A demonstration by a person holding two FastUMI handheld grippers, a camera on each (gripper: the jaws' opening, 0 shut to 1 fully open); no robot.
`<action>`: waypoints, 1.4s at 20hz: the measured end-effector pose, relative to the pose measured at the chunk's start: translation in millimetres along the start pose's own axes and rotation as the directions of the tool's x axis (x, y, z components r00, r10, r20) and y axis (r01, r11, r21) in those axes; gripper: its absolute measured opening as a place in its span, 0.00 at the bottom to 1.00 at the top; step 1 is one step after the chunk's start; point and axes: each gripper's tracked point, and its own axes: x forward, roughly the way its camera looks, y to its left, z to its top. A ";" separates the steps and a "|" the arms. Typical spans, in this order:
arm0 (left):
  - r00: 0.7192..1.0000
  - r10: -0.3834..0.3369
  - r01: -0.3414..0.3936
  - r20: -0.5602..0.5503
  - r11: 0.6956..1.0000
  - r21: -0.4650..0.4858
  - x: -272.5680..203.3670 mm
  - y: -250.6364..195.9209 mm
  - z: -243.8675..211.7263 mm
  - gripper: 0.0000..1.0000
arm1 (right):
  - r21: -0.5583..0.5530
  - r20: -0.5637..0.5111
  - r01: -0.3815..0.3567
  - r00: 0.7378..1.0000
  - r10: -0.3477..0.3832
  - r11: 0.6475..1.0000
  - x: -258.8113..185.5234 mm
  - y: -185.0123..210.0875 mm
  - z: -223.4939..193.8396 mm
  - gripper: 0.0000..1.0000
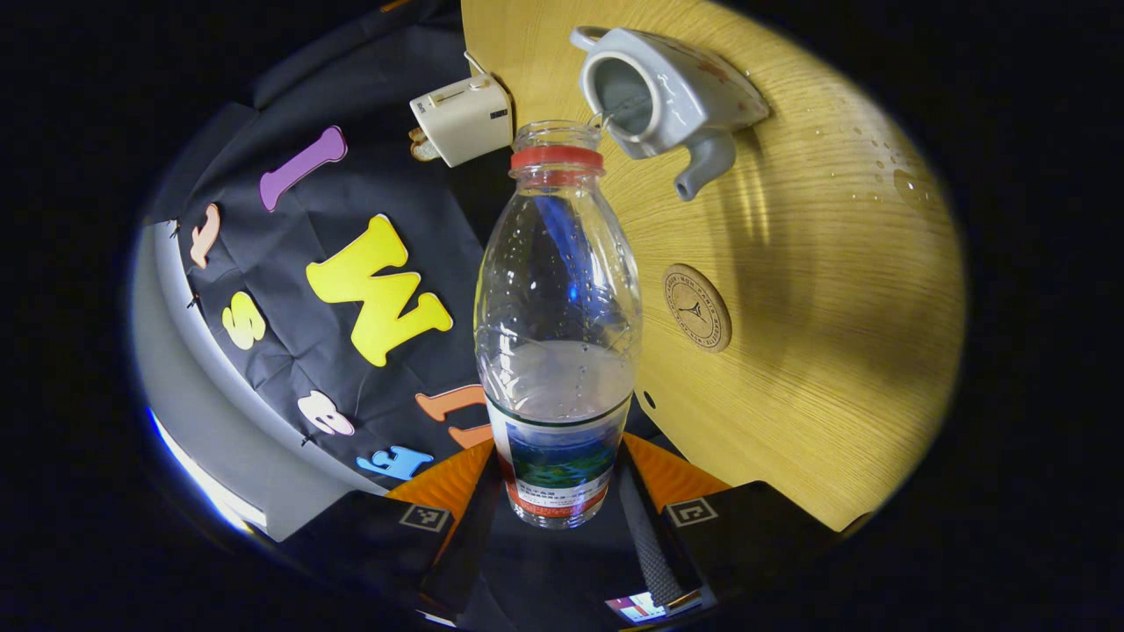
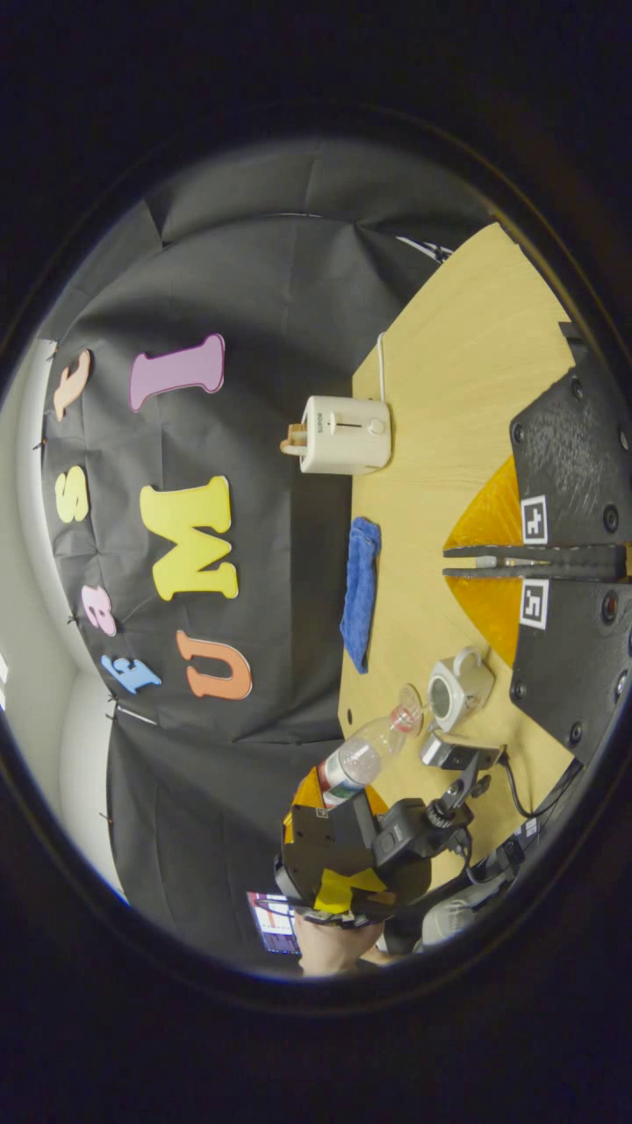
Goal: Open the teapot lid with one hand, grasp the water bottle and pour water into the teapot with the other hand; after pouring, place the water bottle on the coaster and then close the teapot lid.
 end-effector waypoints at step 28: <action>0.999 0.029 -0.026 0.035 0.996 -0.080 7.8 -3.4 0.0 0.77 | 0.022 -0.007 0.022 1.000 -0.021 1.000 -4.1 -7.1 -1.8 0.00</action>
